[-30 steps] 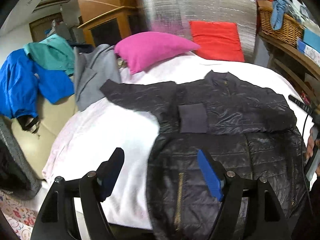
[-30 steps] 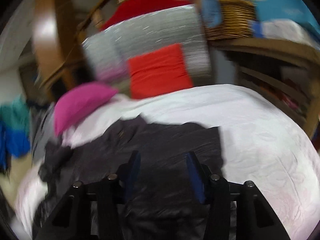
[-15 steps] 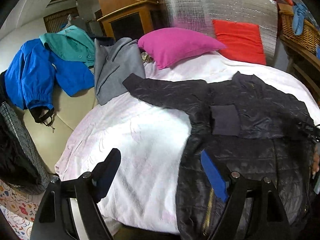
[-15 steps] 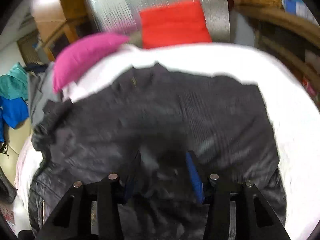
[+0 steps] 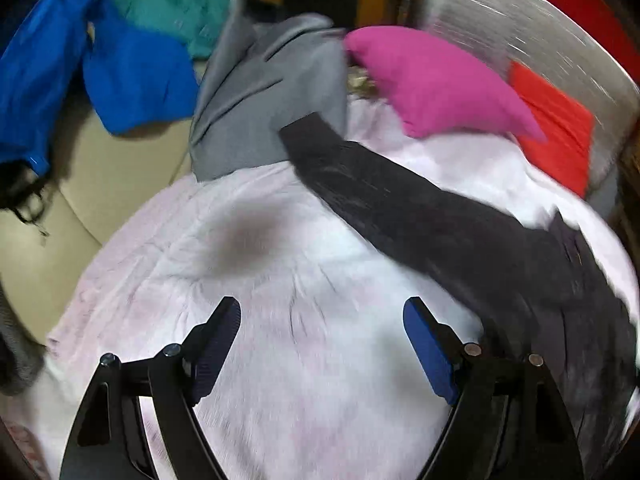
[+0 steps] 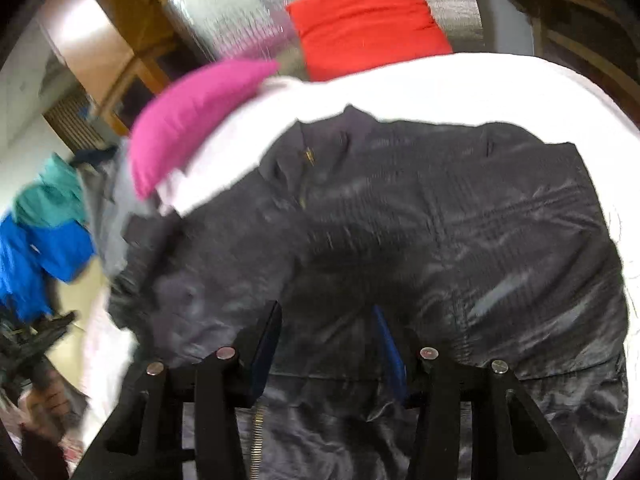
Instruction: Fold large clothes
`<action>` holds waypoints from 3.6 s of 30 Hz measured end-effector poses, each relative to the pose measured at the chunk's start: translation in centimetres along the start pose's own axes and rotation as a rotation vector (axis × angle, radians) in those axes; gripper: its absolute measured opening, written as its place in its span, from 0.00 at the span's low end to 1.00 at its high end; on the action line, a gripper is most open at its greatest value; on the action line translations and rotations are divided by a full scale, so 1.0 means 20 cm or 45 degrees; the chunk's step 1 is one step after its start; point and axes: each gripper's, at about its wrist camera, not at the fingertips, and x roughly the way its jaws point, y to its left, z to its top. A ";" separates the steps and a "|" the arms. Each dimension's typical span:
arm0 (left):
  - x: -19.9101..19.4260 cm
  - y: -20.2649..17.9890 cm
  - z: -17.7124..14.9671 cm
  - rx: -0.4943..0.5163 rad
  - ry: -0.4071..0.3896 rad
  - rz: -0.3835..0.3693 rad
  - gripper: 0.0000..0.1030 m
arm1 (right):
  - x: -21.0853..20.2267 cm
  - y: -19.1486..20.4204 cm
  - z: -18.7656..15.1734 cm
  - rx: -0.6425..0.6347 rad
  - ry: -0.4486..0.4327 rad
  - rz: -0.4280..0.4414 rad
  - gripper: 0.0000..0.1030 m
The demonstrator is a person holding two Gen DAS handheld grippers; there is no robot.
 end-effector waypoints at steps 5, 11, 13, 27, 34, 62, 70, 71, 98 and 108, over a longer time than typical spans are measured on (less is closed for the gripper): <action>0.37 0.16 0.20 -0.350 0.111 -0.144 0.81 | -0.09 -0.08 0.02 0.040 -0.055 -0.008 0.50; 0.66 0.20 0.30 -0.598 0.145 -0.264 0.81 | -0.09 -0.14 0.03 0.066 -0.050 -0.024 0.50; 0.70 0.18 0.31 -0.615 0.150 -0.296 0.80 | -0.07 -0.13 0.03 0.036 -0.052 -0.042 0.50; 0.87 0.12 0.40 -0.652 0.167 -0.436 0.38 | -0.04 -0.16 0.03 0.030 -0.060 -0.083 0.50; 0.76 0.05 0.44 -0.602 0.091 -0.437 0.06 | -0.07 -0.18 0.05 0.051 -0.110 -0.101 0.50; -0.27 -1.62 -0.38 0.291 0.137 -0.780 0.04 | -0.51 -0.47 0.06 0.379 -0.339 0.101 0.50; -0.01 -1.55 -0.67 0.225 0.468 -0.770 0.12 | -0.52 -0.52 0.06 0.401 -0.336 0.083 0.52; -0.03 -1.50 -0.69 0.222 0.488 -0.789 0.14 | -0.52 -0.52 0.06 0.400 -0.327 0.085 0.53; 0.00 -1.36 -0.31 -0.017 0.336 -0.803 0.14 | -0.53 -0.50 0.05 0.346 -0.333 0.078 0.54; -0.27 -1.80 -0.36 0.320 0.217 -0.892 0.04 | -0.55 -0.60 0.04 0.361 -0.339 0.078 0.46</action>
